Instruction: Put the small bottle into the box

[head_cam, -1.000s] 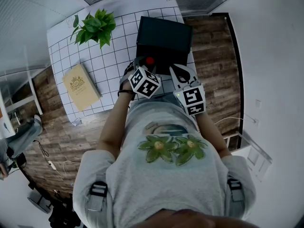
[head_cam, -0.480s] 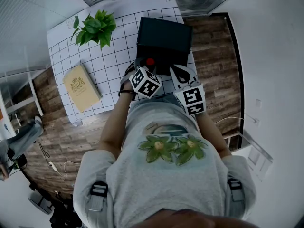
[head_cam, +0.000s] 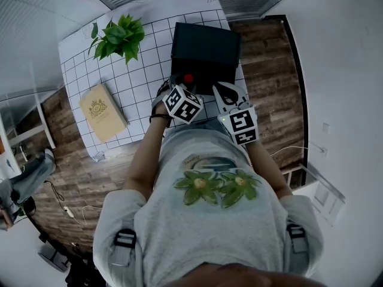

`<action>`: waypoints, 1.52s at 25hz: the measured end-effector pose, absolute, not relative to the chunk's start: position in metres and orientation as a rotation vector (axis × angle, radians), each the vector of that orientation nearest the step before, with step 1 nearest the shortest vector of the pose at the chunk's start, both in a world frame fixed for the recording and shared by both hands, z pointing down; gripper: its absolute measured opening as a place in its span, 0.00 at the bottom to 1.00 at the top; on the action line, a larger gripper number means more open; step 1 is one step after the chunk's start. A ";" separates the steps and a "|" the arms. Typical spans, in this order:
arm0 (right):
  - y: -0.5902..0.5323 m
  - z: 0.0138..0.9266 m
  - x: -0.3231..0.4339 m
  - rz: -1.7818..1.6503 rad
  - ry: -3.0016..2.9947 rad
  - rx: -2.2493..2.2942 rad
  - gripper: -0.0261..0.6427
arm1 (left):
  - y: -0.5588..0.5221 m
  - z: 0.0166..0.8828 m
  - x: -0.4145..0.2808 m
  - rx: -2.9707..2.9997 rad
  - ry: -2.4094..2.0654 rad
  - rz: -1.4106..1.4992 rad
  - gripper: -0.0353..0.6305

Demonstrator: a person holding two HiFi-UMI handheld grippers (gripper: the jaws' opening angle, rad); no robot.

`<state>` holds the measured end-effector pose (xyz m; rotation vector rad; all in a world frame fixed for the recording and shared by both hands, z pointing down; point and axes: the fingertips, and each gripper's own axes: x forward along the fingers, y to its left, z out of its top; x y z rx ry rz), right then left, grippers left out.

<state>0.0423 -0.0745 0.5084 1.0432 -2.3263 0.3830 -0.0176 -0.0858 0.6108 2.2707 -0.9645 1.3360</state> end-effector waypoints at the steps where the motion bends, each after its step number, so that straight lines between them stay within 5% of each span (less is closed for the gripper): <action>1: -0.074 0.509 0.043 0.383 -2.325 1.043 0.05 | -0.085 0.611 -0.017 2.271 -0.963 1.336 0.34; 38: -0.075 0.510 0.040 0.389 -2.323 1.030 0.05 | -0.085 0.618 -0.016 2.267 -0.947 1.381 0.34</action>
